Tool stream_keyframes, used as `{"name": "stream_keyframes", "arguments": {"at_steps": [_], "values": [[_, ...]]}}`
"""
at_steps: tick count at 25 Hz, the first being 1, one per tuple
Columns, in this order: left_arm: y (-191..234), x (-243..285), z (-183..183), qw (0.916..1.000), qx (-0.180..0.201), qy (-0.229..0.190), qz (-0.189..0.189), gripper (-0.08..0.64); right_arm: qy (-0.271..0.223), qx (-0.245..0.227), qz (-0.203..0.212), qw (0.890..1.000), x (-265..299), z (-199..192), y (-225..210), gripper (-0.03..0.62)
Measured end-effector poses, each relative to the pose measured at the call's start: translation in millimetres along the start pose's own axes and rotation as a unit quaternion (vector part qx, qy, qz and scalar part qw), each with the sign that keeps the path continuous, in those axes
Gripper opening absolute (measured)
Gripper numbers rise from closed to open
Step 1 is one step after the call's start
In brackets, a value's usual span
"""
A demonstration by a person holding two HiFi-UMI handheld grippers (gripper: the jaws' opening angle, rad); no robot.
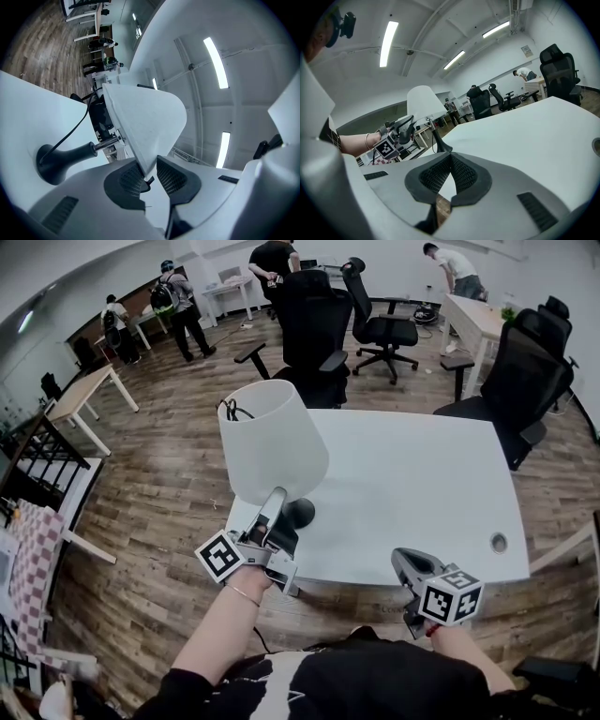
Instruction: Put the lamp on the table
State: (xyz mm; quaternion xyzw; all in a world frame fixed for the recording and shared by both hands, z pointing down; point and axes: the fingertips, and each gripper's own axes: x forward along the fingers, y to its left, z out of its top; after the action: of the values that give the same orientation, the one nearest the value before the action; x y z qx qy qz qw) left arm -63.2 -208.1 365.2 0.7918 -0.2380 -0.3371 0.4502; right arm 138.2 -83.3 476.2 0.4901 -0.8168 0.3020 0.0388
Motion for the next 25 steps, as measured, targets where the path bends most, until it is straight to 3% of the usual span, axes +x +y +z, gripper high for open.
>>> {"name": "stream_keyframes", "arguments": {"at_steps": [25], "values": [[1.9, -11.6, -10.4, 1.0000, -0.009, 0.002, 0.004, 0.081, 0.013, -0.001, 0.009, 1.000, 4.0, -5.8, 0.3, 0.015]]}}
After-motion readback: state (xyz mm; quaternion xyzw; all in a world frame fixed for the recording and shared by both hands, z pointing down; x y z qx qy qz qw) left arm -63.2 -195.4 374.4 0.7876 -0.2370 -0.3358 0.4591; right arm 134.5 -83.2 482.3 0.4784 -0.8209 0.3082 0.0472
